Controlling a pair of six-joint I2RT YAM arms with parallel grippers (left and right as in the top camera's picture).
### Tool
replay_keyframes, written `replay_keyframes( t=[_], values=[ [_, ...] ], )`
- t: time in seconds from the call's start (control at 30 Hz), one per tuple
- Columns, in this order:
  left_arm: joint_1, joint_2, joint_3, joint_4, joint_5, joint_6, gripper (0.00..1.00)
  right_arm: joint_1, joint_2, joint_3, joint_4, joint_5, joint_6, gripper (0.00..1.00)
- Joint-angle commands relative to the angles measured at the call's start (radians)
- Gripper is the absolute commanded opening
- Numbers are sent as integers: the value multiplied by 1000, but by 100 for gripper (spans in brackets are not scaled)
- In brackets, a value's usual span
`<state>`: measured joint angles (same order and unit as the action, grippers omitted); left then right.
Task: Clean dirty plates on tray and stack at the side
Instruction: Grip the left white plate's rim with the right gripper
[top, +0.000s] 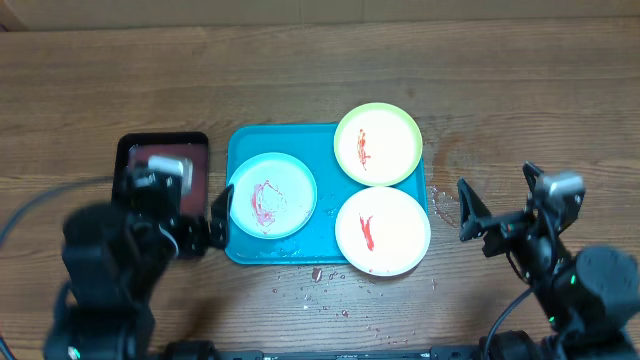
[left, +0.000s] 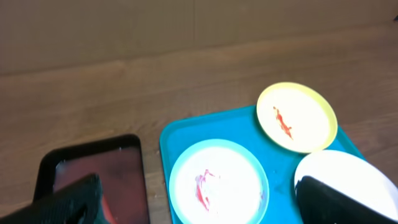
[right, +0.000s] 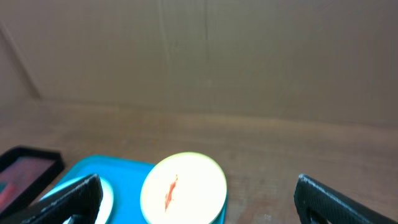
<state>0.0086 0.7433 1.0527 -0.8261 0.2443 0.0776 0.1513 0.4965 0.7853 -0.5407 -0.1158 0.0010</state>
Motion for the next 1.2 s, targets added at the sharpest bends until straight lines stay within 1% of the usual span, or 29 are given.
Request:
replay_keyframes(
  t=[0.0,0.17,0.3,0.37,0.43,0.53,0.6,0.67,0.7,0.77,0.83,0.97,1.07,1.17],
  values=[
    [3,140,185,-111,19,-14,100,-3,109,134,-60,-53,7,100],
    [3,365,458,-376,25,-14,100,-3,304,333,-235,-137,7,100],
    [3,515,632,-532,83,-14,100,-3,470,504,-408,-218,6,100],
    [3,568,681,-563,112,-14,100,-3,549,576,-475,-263,6,100],
    [3,605,689,-576,127,-14,100,-3,620,612,-497,-275,6,100],
    [3,643,689,-568,129,-14,100,-3,695,613,-465,-364,37,100],
    [3,670,689,-556,129,-13,100,-3,752,613,-439,-481,37,100],
    [3,698,689,-553,127,-14,100,1,802,613,-405,-551,40,100],
    [3,713,689,-554,127,-14,100,10,834,613,-383,-559,70,92],
    [3,739,689,-548,117,-10,100,34,893,613,-344,-532,144,81],
    [5,763,689,-541,75,-14,100,76,949,613,-306,-461,233,75],
    [6,795,689,-539,-42,-114,100,196,1055,613,-256,-286,385,72],
    [6,806,689,-538,-159,-177,100,276,1122,613,-228,-190,447,70],
    [6,806,689,-536,-296,-250,100,350,1202,613,-194,-123,480,68]
  ],
)
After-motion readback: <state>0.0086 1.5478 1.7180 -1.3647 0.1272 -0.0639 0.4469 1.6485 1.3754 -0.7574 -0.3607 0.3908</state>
